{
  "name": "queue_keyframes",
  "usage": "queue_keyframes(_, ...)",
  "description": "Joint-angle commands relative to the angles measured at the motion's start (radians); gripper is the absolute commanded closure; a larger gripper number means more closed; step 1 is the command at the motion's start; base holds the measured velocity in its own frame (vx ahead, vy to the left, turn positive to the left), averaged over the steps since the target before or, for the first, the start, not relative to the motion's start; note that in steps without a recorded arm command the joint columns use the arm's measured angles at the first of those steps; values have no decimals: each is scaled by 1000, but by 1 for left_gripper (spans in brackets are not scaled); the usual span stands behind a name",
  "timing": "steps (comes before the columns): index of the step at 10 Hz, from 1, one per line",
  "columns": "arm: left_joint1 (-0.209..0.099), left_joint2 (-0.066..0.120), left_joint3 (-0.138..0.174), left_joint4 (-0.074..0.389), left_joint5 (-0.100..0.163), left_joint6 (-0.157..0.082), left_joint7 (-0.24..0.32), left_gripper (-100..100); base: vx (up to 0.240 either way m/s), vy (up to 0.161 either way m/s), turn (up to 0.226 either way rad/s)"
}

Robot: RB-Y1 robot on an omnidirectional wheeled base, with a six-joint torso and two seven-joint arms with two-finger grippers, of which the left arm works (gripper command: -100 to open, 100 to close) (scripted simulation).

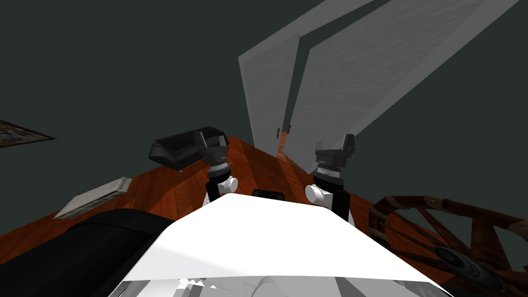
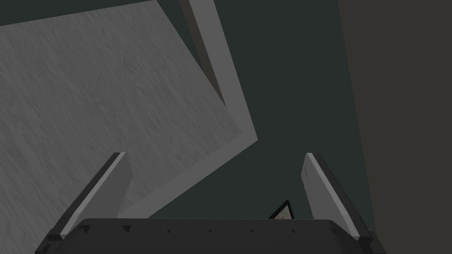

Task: Push the door open

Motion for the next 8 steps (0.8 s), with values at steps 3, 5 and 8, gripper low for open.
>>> queue_keyframes(3, -27, 27, -14, 74, 19, -10, 58, -100, 106, 5, -73)
queue_keyframes(5, -41, 39, -21, 115, 29, -15, 91, -100, 121, 6, -70)
queue_keyframes(8, -64, 56, -33, 179, 45, -23, 141, -100, 110, 11, -68)
